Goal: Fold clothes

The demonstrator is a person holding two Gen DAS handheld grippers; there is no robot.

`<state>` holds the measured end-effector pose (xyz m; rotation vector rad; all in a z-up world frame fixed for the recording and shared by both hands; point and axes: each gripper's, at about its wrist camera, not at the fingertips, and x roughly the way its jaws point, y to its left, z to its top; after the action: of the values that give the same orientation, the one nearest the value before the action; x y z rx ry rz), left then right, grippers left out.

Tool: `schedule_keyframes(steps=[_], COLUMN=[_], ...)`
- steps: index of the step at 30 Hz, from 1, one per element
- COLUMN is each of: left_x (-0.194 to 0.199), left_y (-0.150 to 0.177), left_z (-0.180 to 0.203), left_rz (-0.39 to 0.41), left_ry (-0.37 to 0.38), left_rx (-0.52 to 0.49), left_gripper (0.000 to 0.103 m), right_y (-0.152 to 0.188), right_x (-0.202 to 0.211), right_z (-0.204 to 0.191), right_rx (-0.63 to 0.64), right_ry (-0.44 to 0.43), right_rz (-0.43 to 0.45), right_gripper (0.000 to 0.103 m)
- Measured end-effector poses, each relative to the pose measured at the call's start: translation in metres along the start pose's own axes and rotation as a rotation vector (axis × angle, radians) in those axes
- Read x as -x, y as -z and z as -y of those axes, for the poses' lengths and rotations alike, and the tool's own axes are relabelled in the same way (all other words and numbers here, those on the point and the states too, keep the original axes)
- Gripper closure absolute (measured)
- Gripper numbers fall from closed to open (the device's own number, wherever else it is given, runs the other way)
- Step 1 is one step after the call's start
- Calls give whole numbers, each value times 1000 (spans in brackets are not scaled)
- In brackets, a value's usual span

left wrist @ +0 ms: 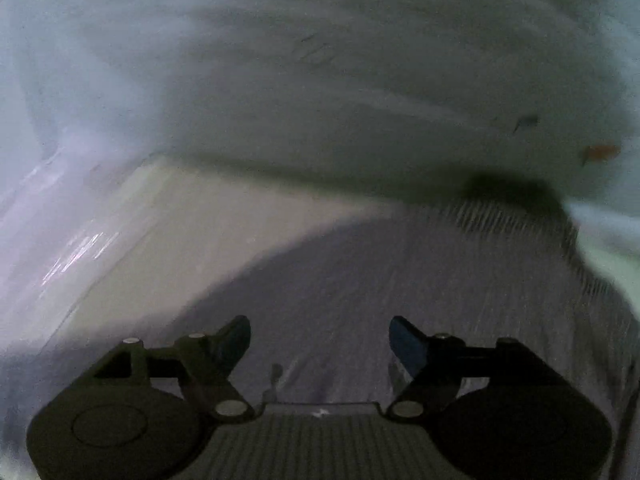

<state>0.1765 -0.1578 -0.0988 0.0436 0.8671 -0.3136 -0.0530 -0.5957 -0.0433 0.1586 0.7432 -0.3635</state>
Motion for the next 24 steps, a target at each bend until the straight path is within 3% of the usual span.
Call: schedule_keyframes(steps=[4, 7, 13, 16, 17, 18, 19, 20, 22, 24], left_x=[47, 71, 100, 104, 104, 103, 104, 104, 104, 104], left_y=[73, 116, 149, 155, 158, 159, 162, 165, 170, 174], left_z=[-44, -61, -80, -73, -71, -67, -63, -59, -50, -43], left_rz=[-105, -145, -163, -168, -168, -166, -163, -159, -151, -148], left_ry=[-57, -96, -85, -56, -48, -43, -42, -51, -68, -77], left_rx=[85, 159, 252, 239, 232, 219, 203, 186, 152, 126], left_gripper=[26, 26, 26, 27, 28, 31, 39, 45, 81, 97], right_y=[73, 110, 146, 159, 161, 162, 163, 164, 166, 171], right_x=[53, 71, 79, 80, 82, 85, 87, 89, 94, 99], right_z=[40, 46, 46, 44, 44, 43, 44, 46, 51, 57], right_rx=[-57, -78, -93, -97, -86, -67, -63, -66, -82, -91], right_ry=[35, 42, 43, 42, 44, 47, 32, 8, -30, -28], right_rz=[-112, -163, -207, -221, -220, -217, -211, -204, -192, -190], right_gripper=[5, 8, 22, 37, 51, 68, 78, 100, 101, 101])
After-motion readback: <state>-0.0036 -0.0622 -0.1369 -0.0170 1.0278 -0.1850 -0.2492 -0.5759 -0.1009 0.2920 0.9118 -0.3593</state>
